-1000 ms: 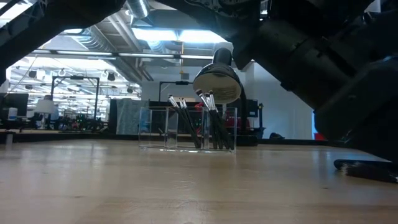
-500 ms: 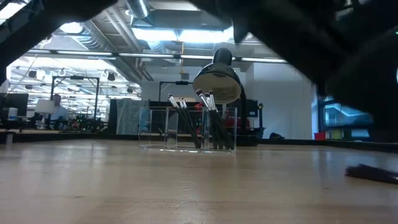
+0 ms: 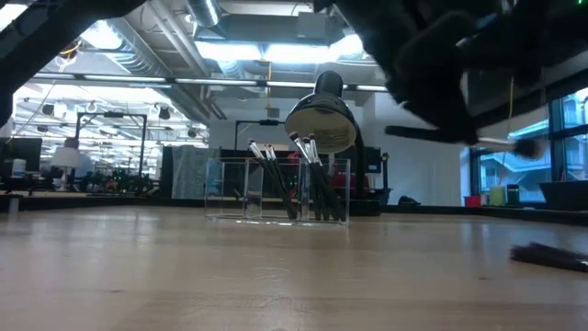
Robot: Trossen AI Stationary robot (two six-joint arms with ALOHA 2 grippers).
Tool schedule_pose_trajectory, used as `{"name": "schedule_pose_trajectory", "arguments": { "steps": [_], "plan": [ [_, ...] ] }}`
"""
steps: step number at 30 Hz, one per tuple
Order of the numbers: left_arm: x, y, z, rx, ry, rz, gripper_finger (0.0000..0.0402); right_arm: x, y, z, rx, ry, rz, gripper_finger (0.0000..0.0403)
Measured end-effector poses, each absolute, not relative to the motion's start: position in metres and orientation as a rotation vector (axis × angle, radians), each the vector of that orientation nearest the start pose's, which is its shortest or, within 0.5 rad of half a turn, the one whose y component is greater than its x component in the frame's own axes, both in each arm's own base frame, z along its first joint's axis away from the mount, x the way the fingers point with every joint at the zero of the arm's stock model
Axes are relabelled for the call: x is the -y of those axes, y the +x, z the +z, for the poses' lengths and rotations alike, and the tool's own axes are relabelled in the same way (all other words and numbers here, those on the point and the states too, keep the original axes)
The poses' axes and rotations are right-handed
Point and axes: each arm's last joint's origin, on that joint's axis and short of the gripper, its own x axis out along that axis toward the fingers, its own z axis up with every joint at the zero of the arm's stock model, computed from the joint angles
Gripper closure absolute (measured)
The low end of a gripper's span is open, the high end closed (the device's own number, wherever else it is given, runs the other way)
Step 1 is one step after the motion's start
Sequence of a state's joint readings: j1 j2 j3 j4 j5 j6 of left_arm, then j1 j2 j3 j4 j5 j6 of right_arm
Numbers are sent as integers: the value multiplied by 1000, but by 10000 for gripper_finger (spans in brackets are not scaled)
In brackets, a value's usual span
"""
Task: Pick & Place Makeup Supplies
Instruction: Put the makeup brush into the transparent organizer
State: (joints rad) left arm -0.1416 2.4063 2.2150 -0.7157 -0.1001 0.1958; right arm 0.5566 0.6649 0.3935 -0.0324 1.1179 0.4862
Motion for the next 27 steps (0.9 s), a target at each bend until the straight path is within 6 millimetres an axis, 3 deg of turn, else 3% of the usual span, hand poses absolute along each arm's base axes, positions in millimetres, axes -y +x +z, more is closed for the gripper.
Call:
{"name": "schedule_pose_trajectory", "arguments": {
  "steps": [5,8,14,22,27],
  "plan": [
    [69,516,217,-958,303,-64,346,-65,142,261,41,162,-201,299],
    [75,513,217,-984,299,-60,346,-70,146,266,87,107,-111,296],
    [88,502,216,-1058,349,13,346,-70,149,265,88,86,-164,295],
    [89,484,244,-1077,375,139,345,-70,149,266,99,119,-168,295],
    [89,475,251,-1102,389,236,345,-72,150,264,92,135,-136,295]
  ]
}}
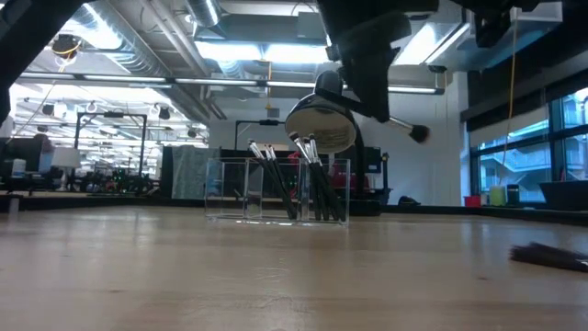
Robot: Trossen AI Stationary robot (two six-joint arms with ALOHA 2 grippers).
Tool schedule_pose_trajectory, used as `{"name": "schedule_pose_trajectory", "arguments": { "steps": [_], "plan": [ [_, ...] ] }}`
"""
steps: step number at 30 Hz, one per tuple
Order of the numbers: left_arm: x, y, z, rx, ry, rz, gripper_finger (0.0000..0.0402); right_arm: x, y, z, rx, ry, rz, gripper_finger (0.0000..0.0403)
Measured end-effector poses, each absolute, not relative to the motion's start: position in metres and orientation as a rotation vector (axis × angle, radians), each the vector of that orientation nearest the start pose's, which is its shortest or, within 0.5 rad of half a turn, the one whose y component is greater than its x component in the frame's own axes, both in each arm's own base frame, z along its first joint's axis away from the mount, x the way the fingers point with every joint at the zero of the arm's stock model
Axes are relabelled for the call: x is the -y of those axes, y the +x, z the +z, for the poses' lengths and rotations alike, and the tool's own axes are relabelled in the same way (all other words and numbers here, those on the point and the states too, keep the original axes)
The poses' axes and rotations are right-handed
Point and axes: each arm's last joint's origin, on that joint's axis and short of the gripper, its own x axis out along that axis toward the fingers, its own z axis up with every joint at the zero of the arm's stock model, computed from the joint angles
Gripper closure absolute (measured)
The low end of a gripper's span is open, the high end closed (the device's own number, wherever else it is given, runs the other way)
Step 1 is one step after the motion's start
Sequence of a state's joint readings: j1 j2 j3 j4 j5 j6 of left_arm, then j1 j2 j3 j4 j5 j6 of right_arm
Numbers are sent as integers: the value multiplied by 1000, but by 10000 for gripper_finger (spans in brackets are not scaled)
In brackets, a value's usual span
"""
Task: Pick & Place Makeup Supplies
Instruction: Put the makeup brush into the transparent organizer
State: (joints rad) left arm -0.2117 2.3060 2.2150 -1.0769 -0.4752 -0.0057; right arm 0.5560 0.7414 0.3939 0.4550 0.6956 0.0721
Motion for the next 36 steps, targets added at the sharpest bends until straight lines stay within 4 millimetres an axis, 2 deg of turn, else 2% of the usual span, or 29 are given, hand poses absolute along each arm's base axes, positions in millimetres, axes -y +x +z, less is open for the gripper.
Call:
{"name": "schedule_pose_trajectory", "arguments": {
  "steps": [10,19,30,36],
  "plan": [
    [107,463,249,-1139,371,311,345,-71,154,262,75,116,-136,294],
    [109,447,247,-1253,344,375,345,-70,164,254,39,103,-161,294],
    [120,428,259,-1241,331,535,345,-70,182,262,25,100,-198,294],
    [128,416,265,-1231,345,604,345,-75,195,270,11,119,-141,294]
  ]
}}
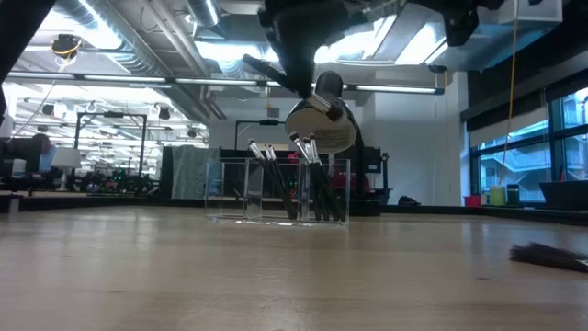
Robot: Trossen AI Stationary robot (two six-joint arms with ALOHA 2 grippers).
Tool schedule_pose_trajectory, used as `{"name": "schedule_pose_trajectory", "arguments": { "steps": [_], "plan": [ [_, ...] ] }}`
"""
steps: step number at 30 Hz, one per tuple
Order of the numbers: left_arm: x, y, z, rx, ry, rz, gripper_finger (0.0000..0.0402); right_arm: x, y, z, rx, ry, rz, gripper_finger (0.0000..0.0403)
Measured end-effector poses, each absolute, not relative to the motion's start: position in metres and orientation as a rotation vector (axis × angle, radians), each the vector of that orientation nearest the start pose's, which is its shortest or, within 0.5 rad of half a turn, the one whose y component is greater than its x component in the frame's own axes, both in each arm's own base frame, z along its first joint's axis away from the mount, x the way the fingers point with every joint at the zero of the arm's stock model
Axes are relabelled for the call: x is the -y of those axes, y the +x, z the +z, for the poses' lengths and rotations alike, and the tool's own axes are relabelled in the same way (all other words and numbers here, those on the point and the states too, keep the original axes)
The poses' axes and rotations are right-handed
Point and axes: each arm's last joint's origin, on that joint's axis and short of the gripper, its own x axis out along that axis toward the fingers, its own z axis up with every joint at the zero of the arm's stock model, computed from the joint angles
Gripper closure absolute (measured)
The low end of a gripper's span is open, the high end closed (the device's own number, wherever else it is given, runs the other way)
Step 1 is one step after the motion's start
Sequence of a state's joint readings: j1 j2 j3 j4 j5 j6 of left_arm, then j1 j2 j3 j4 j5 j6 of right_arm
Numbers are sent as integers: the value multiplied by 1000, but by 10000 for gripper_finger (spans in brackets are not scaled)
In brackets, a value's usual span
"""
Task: Pick & Place Makeup Supplies
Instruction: Put the makeup brush into the transparent organizer
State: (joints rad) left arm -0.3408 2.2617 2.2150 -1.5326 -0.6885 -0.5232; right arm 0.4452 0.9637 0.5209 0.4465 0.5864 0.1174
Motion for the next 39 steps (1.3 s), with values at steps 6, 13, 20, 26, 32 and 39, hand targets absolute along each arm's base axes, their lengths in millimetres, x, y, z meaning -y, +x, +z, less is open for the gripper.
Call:
{"name": "schedule_pose_trajectory", "arguments": {
  "steps": [6,13,20,26,32,39],
  "plan": [
    [128,405,271,-1227,347,634,345,-78,202,277,-96,120,-186,294],
    [130,403,251,-1334,313,548,345,-74,208,269,-280,4,-341,294],
    [124,394,274,-1296,269,474,345,-94,224,291,-159,-68,24,295],
    [127,399,271,-1271,281,446,345,-100,233,283,-195,-167,53,295],
    [128,407,269,-1231,292,403,345,-108,246,272,-192,-258,120,295],
    [125,413,270,-1197,300,369,345,-102,252,271,-190,-274,66,295]
  ]
}}
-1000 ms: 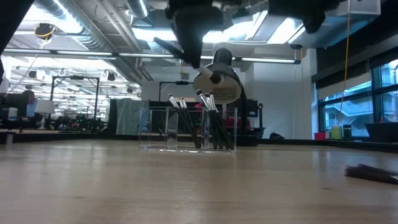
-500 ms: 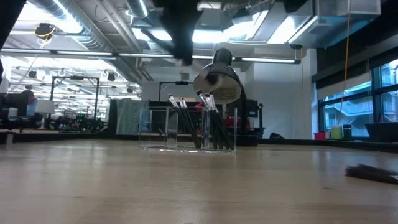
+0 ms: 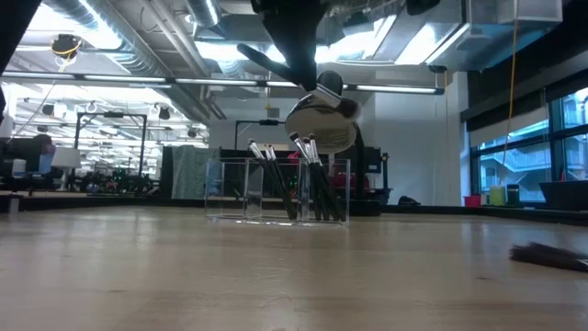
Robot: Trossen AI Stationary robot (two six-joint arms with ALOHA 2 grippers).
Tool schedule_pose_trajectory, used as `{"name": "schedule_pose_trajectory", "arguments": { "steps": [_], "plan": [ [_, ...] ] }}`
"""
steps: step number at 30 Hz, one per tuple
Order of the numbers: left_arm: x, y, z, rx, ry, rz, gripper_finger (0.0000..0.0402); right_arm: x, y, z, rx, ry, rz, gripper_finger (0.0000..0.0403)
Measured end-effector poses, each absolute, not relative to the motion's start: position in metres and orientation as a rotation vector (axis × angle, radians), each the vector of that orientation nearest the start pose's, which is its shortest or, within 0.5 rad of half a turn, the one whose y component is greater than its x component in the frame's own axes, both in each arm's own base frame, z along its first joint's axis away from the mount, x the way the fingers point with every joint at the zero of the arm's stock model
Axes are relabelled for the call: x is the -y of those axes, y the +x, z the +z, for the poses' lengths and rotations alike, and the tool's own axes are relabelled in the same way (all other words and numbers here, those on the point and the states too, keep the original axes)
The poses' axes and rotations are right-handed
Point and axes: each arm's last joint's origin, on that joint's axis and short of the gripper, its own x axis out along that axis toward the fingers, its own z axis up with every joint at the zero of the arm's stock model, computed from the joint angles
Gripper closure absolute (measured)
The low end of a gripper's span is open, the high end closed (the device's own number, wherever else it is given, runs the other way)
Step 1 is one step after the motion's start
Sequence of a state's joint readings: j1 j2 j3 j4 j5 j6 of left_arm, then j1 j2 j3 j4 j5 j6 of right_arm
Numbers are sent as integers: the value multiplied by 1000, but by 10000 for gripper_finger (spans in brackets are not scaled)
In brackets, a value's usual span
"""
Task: Pick & Place Makeup Supplies
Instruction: Put the makeup brush into the transparent organizer
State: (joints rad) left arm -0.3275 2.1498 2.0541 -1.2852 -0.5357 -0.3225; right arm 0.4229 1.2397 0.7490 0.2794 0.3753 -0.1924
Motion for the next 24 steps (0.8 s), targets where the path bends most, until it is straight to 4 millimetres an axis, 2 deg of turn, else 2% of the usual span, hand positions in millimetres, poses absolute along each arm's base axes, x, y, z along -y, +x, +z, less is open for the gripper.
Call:
{"name": "schedule_pose_trajectory", "arguments": {
  "steps": [3,7,11,14,19,24],
  "plan": [
    [124,414,270,-1190,317,378,345,-100,250,273,-181,-274,54,295],
    [126,413,272,-1194,337,353,345,-105,249,273,-184,-242,238,295],
    [122,413,276,-1172,335,367,345,-106,248,267,-246,-235,267,294],
    [122,412,279,-1167,336,358,345,-107,249,270,-214,-257,271,289],
    [125,412,281,-1151,342,338,345,-105,250,274,-169,-349,163,249],
    [126,412,282,-1150,341,331,345,-109,249,274,-144,-384,218,192]
  ]
}}
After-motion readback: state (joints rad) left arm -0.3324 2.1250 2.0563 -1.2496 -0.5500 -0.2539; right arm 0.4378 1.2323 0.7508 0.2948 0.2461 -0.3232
